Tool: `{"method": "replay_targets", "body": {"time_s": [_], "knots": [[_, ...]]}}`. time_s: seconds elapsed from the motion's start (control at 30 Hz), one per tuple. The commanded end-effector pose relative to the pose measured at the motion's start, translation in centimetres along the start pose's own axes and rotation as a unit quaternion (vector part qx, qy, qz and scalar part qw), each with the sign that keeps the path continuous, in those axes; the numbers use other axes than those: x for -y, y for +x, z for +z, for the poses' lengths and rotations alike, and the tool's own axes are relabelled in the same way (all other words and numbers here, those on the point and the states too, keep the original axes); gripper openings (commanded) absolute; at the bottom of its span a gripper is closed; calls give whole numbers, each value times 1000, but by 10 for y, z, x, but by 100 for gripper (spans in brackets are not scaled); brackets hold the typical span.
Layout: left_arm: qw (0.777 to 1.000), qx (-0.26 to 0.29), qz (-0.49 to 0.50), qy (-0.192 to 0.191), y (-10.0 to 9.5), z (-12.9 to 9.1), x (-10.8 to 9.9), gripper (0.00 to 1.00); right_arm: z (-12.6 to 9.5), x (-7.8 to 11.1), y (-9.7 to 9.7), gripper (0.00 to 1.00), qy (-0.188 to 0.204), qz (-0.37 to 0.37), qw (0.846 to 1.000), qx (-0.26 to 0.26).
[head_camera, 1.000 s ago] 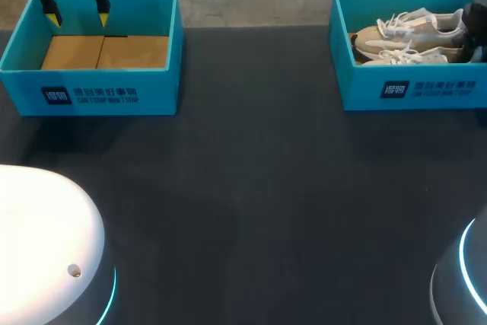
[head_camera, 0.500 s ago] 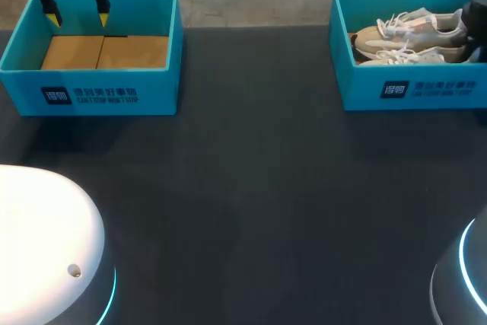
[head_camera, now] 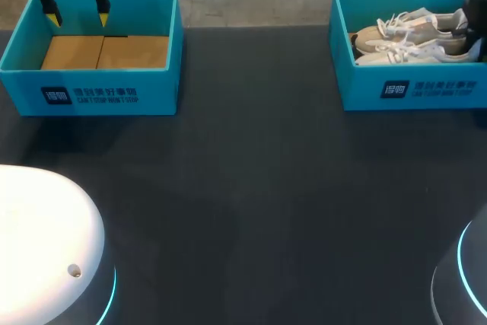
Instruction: Take the shoe out of the shoebox, open the shoe tongue, remove and reinsert the insole, then place the shoe into the shoebox
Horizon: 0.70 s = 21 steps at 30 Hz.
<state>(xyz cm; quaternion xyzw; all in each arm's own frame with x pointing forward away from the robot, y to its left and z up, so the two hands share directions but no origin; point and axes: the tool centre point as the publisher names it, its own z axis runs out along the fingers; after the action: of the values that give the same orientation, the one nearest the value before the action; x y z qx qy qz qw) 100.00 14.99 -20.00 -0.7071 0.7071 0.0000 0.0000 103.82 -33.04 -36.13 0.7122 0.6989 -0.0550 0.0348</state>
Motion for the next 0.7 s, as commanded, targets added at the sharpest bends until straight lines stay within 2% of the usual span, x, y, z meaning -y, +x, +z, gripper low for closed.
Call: {"method": "replay_targets", "body": {"time_s": [0.03,0.7], "knots": [[1000,0,0,0,0,0,0,100,-8,4,-1,0,-6,1,1000,0],[1000,0,0,0,0,0,0,100,-65,4,-12,0,-34,9,999,23]]}}
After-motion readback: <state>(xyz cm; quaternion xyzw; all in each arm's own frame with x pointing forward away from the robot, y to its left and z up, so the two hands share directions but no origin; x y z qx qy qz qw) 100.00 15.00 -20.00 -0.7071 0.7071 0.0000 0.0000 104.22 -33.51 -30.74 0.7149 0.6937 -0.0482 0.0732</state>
